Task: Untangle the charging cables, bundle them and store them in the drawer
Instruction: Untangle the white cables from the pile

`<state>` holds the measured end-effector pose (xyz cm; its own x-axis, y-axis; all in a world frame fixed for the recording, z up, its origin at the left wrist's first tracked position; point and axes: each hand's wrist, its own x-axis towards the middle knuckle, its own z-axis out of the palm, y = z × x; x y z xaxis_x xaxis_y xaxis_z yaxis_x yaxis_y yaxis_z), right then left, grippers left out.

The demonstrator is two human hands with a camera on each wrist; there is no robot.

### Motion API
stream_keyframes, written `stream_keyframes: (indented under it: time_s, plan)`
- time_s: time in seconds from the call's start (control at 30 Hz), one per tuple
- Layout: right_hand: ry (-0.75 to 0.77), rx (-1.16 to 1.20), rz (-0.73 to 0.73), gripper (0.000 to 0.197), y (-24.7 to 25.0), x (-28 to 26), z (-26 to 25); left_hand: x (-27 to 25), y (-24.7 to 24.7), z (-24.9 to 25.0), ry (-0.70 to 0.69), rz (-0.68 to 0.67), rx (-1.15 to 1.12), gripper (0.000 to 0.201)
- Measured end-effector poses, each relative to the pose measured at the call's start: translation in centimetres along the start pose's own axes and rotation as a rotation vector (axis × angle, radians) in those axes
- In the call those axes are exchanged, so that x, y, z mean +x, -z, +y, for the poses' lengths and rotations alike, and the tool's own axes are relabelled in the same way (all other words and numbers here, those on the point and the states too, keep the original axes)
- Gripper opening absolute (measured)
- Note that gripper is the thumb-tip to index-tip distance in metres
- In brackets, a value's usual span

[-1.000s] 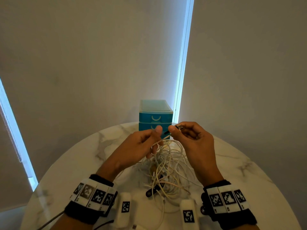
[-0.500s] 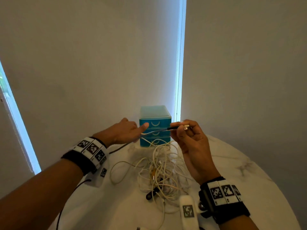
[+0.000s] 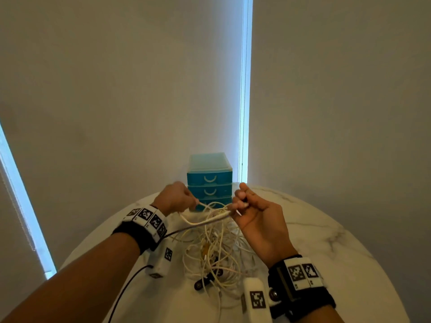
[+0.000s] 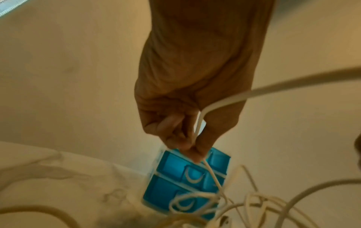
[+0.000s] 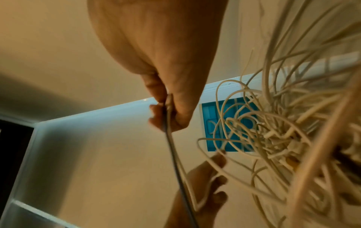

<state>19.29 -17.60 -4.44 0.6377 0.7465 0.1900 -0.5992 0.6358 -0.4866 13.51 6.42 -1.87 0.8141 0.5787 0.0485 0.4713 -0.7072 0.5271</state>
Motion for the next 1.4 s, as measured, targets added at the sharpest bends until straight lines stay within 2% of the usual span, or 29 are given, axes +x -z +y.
stream_keyframes:
  time_s: [0.07,0.13,0.2,0.27,0.37,0.47,0.6,0.67,0.73,0.8,0.9,0.97,1.03,1.1,1.2,1.3,1.4]
  plan:
    - [-0.013,-0.059,0.107,0.026,0.4,0.3,0.3,-0.4,0.6,0.7,-0.062,0.206,-0.209,0.019]
    - [-0.050,-0.184,0.174,0.026,0.4,0.5,0.7,-2.1,1.0,2.5,-0.181,0.359,-0.455,0.017]
    - [-0.108,-0.303,0.207,0.035,0.4,0.5,1.0,-4.7,1.3,4.8,-0.298,0.362,-0.641,0.014]
    - [-0.124,-0.377,0.224,0.045,0.4,0.5,1.1,-7.1,1.2,6.2,-0.412,0.236,-0.681,0.013]
    - [0.004,-0.430,0.266,0.025,0.5,0.5,0.8,-9.1,0.4,6.4,-0.504,0.038,-0.457,0.008]
    - [0.094,-0.412,0.303,0.014,0.7,0.4,0.0,-8.3,-0.3,4.9,-0.464,0.049,-0.305,0.007]
    - [0.056,-0.342,0.239,0.027,0.9,0.3,-0.4,-6.5,0.1,3.2,-0.322,0.087,-0.248,0.011]
    - [0.064,-0.338,0.213,0.031,0.9,0.4,-0.5,-5.9,0.2,2.5,-0.278,0.036,-0.241,0.011]
    - [0.099,-0.386,0.205,0.027,1.0,0.6,-0.5,-5.6,0.1,2.4,-0.266,-0.030,-0.254,0.011]
    - [0.135,-0.480,0.210,0.026,1.1,0.6,-0.2,-5.7,0.2,2.8,-0.315,0.044,-0.222,0.008]
    - [0.168,-0.600,0.236,0.032,1.0,0.5,0.1,-6.6,0.7,4.2,-0.598,0.291,-0.230,0.030]
    - [0.172,-0.603,0.246,0.034,0.9,0.5,0.0,-7.5,1.2,5.7,-0.786,0.305,-0.094,0.032]
    - [0.163,-0.568,0.241,0.032,0.9,0.4,-0.1,-7.9,1.2,7.1,-0.851,0.276,0.208,0.033]
    - [0.154,-0.551,0.234,0.032,0.7,0.4,-0.1,-7.7,0.8,8.0,-0.854,0.328,0.468,0.034]
    - [0.150,-0.571,0.202,0.034,0.3,0.3,-0.1,-7.3,0.5,8.8,-0.802,0.392,0.588,0.024]
    - [0.166,-0.741,0.169,0.040,0.2,0.0,0.3,-7.2,1.2,8.9,-0.742,0.373,0.598,0.019]
    - [0.147,-0.848,0.150,0.047,0.8,-0.1,0.7,-7.2,3.1,8.8,-0.616,0.335,0.387,0.022]
